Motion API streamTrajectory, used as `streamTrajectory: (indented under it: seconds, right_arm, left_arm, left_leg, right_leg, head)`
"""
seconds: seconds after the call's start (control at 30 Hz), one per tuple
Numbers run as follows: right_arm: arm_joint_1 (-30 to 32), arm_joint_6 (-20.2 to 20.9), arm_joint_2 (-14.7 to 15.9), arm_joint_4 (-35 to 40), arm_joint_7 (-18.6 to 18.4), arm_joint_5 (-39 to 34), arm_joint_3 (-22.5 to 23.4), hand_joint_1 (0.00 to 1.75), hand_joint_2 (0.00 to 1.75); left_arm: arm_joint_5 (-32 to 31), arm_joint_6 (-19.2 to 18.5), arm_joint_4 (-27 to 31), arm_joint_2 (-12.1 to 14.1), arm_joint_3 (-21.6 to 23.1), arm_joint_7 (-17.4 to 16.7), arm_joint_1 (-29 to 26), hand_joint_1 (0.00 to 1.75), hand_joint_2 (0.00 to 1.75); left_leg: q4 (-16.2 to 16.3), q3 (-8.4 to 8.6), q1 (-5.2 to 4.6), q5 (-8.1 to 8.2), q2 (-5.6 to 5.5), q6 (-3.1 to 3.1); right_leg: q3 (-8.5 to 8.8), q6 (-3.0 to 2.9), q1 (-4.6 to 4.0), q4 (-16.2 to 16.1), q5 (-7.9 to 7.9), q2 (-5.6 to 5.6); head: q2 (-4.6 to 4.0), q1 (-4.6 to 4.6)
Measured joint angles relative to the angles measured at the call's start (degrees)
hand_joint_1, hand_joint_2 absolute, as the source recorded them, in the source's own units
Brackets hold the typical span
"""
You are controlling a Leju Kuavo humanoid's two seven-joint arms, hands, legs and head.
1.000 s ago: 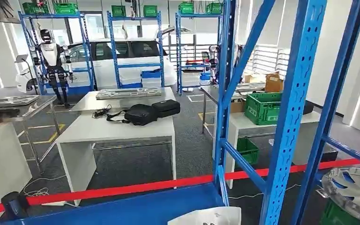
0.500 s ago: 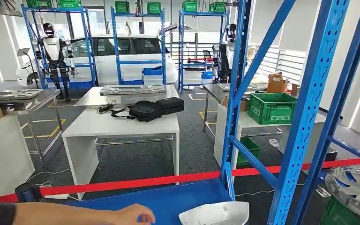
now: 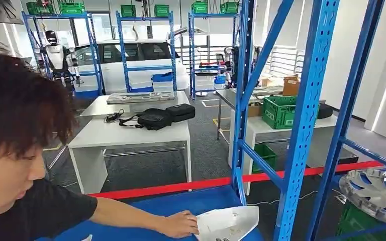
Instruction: Take the parts from the cabinet and place them on the table.
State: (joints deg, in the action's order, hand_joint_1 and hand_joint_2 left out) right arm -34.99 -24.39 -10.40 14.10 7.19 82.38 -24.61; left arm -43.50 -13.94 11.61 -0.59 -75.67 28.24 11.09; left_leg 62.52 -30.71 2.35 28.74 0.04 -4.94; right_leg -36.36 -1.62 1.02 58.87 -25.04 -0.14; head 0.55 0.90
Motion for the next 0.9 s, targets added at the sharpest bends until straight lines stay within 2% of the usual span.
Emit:
streamTrajectory:
  seconds: [0.03, 0.07, 0.13, 0.17, 0.2, 0.23, 0.27, 0.33, 0.37, 0.4, 0.5, 0.57, 0.63, 0.67, 0.7, 0.73, 0.9]
  right_arm:
    - [-0.06, -0.07, 0.02, 0.00, 0.00, 0.00, 0.00, 0.00, 0.00]
    - [-0.10, -0.11, 0.02, 0.00, -0.02, -0.02, 0.00, 0.00, 0.00]
    - [0.06, -0.15, 0.00, 0.00, 0.00, -0.02, 0.00, 0.00, 0.00]
    - [0.09, -0.15, 0.00, 0.00, 0.00, -0.02, 0.00, 0.00, 0.00]
    - [0.10, -0.15, 0.02, 0.00, 0.00, -0.04, 0.00, 0.00, 0.00]
    - [-0.02, -0.17, 0.00, 0.00, 0.00, -0.07, 0.00, 0.00, 0.00]
    - [-0.02, -0.17, 0.00, 0.00, 0.00, -0.09, 0.00, 0.00, 0.00]
    - [0.04, -0.15, 0.02, 0.00, 0.00, -0.09, 0.00, 0.00, 0.00]
    - [0.02, -0.15, 0.02, 0.00, -0.02, -0.09, 0.00, 0.00, 0.00]
    - [0.01, -0.15, 0.00, 0.00, -0.02, -0.09, 0.00, 0.00, 0.00]
    - [0.05, -0.15, 0.00, 0.00, 0.00, -0.09, 0.00, 0.00, 0.00]
    - [0.05, -0.15, 0.00, 0.00, 0.00, -0.09, 0.00, 0.00, 0.00]
    - [0.05, -0.15, 0.00, 0.00, 0.02, -0.09, 0.00, 0.00, 0.00]
    - [0.05, -0.15, 0.00, 0.00, 0.04, -0.09, 0.00, 0.00, 0.00]
    - [0.05, -0.15, 0.00, 0.00, 0.04, -0.09, -0.02, 0.00, 0.00]
    - [0.06, -0.15, 0.00, 0.00, 0.04, -0.09, 0.00, 0.00, 0.00]
    - [0.05, -0.15, 0.00, 0.00, 0.07, -0.09, 0.00, 0.00, 0.00]
  left_arm:
    - [-0.02, -0.04, -0.04, -0.13, 0.00, 0.00, 0.16, 0.00, 0.00]
    - [-0.02, -0.04, 0.00, -0.09, 0.00, 0.00, 0.20, 0.00, 0.00]
    - [-0.04, -0.04, -0.02, -0.09, 0.00, -0.04, 0.14, 0.00, 0.00]
    - [-0.04, -0.04, -0.02, -0.11, 0.00, -0.04, 0.08, 0.00, 0.00]
    - [-0.04, -0.04, -0.04, -0.22, 0.00, -0.04, 0.08, 0.00, 0.00]
    - [-0.04, -0.04, -0.02, -0.24, 0.00, -0.06, 0.13, 0.00, 0.00]
    - [-0.04, -0.04, -0.02, -0.24, 0.00, -0.07, 0.09, 0.00, 0.00]
    - [-0.04, -0.04, -0.02, -0.26, 0.00, -0.04, 0.08, 0.00, 0.00]
    - [-0.04, -0.04, -0.02, -0.28, 0.00, -0.04, 0.08, 0.00, 0.00]
    - [-0.04, -0.04, -0.02, -0.28, 0.00, -0.04, 0.08, 0.00, 0.00]
    - [-0.07, -0.04, -0.04, -0.33, 0.00, -0.04, 0.07, 0.00, 0.00]
    - [-0.07, -0.04, -0.04, -0.33, 0.00, -0.04, 0.08, 0.00, 0.00]
    - [-0.07, -0.04, -0.02, -0.31, 0.00, -0.04, 0.10, 0.00, 0.00]
    - [-0.07, -0.02, -0.02, -0.31, 0.00, -0.04, 0.11, 0.00, 0.00]
    - [-0.07, -0.02, -0.02, -0.31, 0.00, -0.04, 0.10, 0.00, 0.00]
    - [-0.07, -0.02, -0.02, -0.31, 0.00, -0.04, 0.10, 0.00, 0.00]
    - [-0.09, 0.07, -0.02, -0.31, 0.00, -0.02, 0.11, 0.00, 0.00]
  left_leg:
    - [-3.39, 2.50, -0.34, 1.85, -0.19, -0.48]
    - [-4.05, 2.31, -0.67, 1.92, -0.45, 0.47]
    - [-3.94, 1.54, -0.73, 2.14, -0.31, 2.08]
    - [-4.10, 0.98, -0.92, 1.89, -0.30, 2.66]
    - [-4.33, 1.40, -0.62, 1.80, -0.19, 2.78]
    - [-4.32, 1.18, -0.62, 1.49, -0.28, 2.97]
    - [-4.32, 1.06, -0.66, 1.30, -0.26, 3.28]
    - [-4.30, 0.94, -0.88, 1.04, -0.28, 3.69]
    - [-4.30, 0.78, -0.97, 0.90, -0.28, 3.90]
    - [-4.25, 0.65, -1.07, 0.84, -0.28, 3.99]
    - [-4.19, 0.55, -1.25, 0.80, -0.29, 4.07]
    - [-4.18, 0.51, -1.32, 0.81, -0.28, 4.08]
    - [-4.16, 0.43, -1.39, 0.82, -0.28, 4.08]
    - [-4.15, 0.36, -1.42, 0.82, -0.28, 4.08]
    - [-4.14, 0.30, -1.42, 0.82, -0.28, 4.07]
    - [-4.14, 0.27, -1.41, 0.83, -0.28, 4.07]
    - [-4.18, 0.15, -1.41, 0.82, -0.27, 4.00]
  right_leg:
    - [-0.51, 0.52, -0.16, 0.35, 0.10, 0.03]
    - [-0.83, 0.99, -0.26, 0.61, 0.40, 0.03]
    - [-1.02, 1.72, -0.33, 0.40, 1.13, 0.12]
    - [-0.92, 2.08, -0.20, -0.04, 1.48, 0.09]
    - [-1.01, 2.34, -0.20, -0.09, 1.05, 0.08]
    - [-0.98, 1.66, -0.24, -0.52, 0.51, 0.13]
    - [-0.95, 0.98, -0.28, -0.69, 0.79, 0.14]
    - [-1.09, -1.54, -0.37, -0.95, 2.80, 0.18]
    - [-1.14, -2.20, -0.39, -0.97, 2.67, 0.22]
    - [-1.23, -2.42, -0.37, -0.99, 2.82, 0.21]
    - [-1.27, -2.07, -0.27, -1.07, 3.31, 0.21]
    - [-1.27, -1.50, -0.21, -1.17, 3.37, 0.21]
    - [-1.27, 0.03, -0.05, -1.30, 3.35, 0.21]
    - [-1.27, 1.19, 0.05, -1.40, 3.34, 0.21]
    - [-1.28, 2.06, 0.14, -1.48, 3.32, 0.21]
    - [-1.32, 2.47, 0.15, -1.49, 3.27, 0.21]
    - [-1.65, 2.50, 0.05, -1.29, 3.23, 0.24]
  head:
    - [0.00, -0.11]
    - [0.00, -0.13]
    - [0.00, 0.04]
    - [0.00, 0.02]
    - [0.00, 0.02]
    - [0.00, 0.18]
    - [0.00, 0.20]
    - [0.00, 0.26]
    - [0.00, 0.26]
    - [0.00, 0.28]
    - [0.00, 0.31]
    - [0.00, 0.33]
    - [0.00, 0.33]
    - [0.00, 0.33]
    - [0.00, 0.33]
    - [0.00, 0.33]
    - [0.00, 0.33]
